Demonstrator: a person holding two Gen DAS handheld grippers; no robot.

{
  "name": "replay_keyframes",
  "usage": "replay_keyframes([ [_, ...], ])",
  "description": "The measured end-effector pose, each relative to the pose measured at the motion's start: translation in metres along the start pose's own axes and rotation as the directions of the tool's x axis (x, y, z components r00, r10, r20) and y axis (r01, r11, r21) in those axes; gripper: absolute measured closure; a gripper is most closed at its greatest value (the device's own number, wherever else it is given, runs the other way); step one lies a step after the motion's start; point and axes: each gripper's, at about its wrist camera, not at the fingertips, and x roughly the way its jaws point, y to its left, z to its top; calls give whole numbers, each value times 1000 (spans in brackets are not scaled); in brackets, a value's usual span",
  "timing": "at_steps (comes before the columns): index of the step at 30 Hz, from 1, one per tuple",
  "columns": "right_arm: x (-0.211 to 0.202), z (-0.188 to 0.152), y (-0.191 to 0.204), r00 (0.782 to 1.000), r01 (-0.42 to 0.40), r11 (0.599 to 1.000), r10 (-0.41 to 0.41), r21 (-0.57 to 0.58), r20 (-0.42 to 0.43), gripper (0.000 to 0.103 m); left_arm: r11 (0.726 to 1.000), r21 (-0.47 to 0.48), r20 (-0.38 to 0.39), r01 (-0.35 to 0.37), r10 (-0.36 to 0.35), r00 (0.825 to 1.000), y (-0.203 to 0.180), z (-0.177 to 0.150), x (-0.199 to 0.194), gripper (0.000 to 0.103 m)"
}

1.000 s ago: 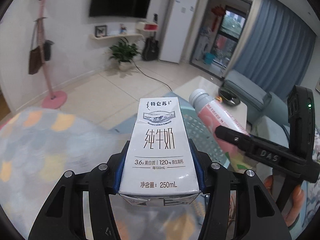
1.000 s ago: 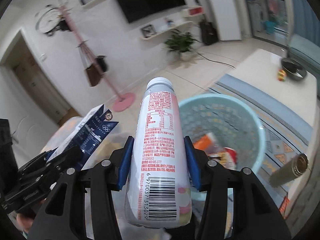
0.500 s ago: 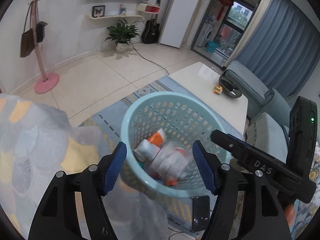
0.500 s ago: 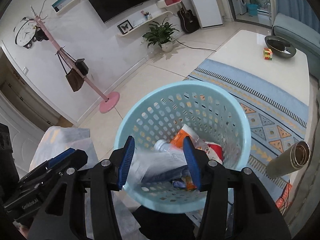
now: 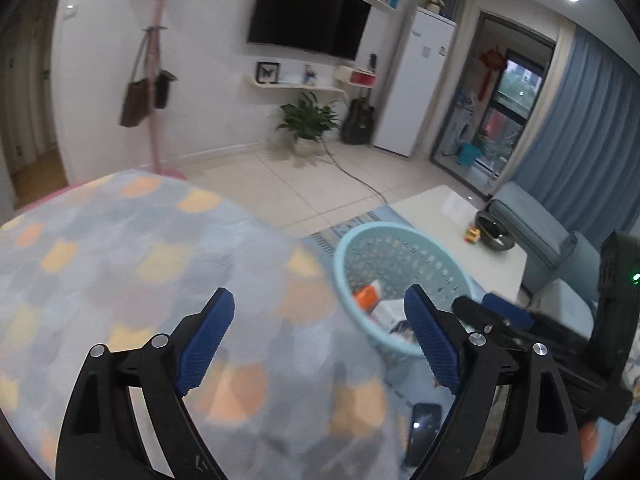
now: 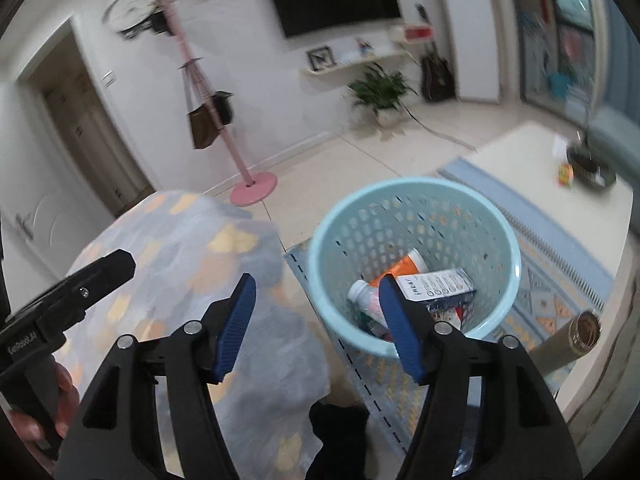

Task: Collect trash

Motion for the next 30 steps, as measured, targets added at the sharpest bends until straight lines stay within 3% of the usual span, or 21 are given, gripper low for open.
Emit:
replay_keyframes([
  [6, -28, -23, 37, 995, 44, 995, -36, -84, 91, 39, 992, -65, 55, -112, 115, 992, 26, -40, -42, 18],
  [10, -47, -36, 48, 979, 110, 990, -91, -92, 183, 38, 971, -93, 118, -219, 229, 966, 34, -62, -60, 18],
  [13, -56, -42, 50, 968, 139, 987, -117, -87, 221, 38, 965, -129, 206, -229, 252, 946, 32, -71, -75, 18],
  [18, -68, -47, 48, 950, 197, 978, -173, -70, 262, 38, 964, -144, 288, -223, 257, 923, 36, -80, -87, 17],
  [25, -75, -54, 36, 936, 238, 970, -217, -46, 278, 38, 972, -172, 299, -159, 206, 932, 50, -86, -88, 15],
  [30, -80, -59, 33, 930, 247, 968, -226, -40, 290, 38, 965, -198, 315, -171, 228, 921, 54, -88, -91, 15],
])
